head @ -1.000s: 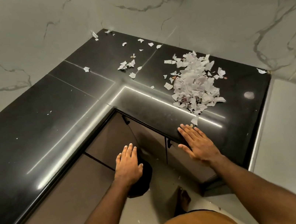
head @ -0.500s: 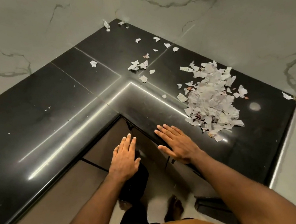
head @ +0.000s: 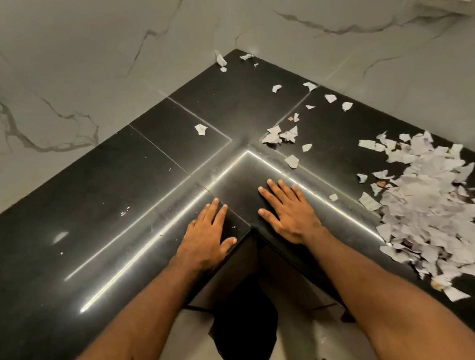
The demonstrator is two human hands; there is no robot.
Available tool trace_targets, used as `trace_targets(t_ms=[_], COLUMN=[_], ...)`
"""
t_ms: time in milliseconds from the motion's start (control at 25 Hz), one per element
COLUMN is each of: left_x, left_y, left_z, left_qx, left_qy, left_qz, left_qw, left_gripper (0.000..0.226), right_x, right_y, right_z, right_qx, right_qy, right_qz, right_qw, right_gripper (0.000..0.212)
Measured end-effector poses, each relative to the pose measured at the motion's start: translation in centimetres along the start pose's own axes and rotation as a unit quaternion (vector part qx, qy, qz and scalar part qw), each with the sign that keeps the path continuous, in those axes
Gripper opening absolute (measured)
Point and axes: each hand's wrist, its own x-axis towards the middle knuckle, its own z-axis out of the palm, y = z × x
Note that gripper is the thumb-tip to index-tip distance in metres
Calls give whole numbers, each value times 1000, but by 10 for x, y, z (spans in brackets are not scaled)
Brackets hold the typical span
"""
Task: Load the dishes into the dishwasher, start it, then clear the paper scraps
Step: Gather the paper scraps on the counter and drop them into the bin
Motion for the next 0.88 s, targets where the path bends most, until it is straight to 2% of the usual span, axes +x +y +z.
trace_targets(t_ms=[160,320,440,560,680,760,880], left_x=[60,134,193,240,268,276,266], left_y=[-38,-58,-74,-88,-88,-71,-26], left_z=[-24,-35,-54,-71,-74,-69,-63], left_qx=[-19,-85,-138,-129,-78,-72,-179], left_qy=[7,22,45,47,-3,-37,-42], left_qz=[-14,-36,-56,-115,-167,-96,112], left_qw=[1000,996,988,984,983,992,976], left_gripper=[91,94,95,100,108,101,70], right_x=[63,75,76,76,76,78,79], right_y=[-2,-1,-2,-2,-1,0,-1], right_z=[-1,1,-1,-3,-2,-3,-4], right_qx=[-4,-2,23,32,35,36,34], right_qy=[14,66,75,81,81,81,80], right_qz=[16,28,33,41,44,46,48], right_qw=[1000,997,996,995,995,995,995], right_gripper=[66,63,59,57,56,55,56])
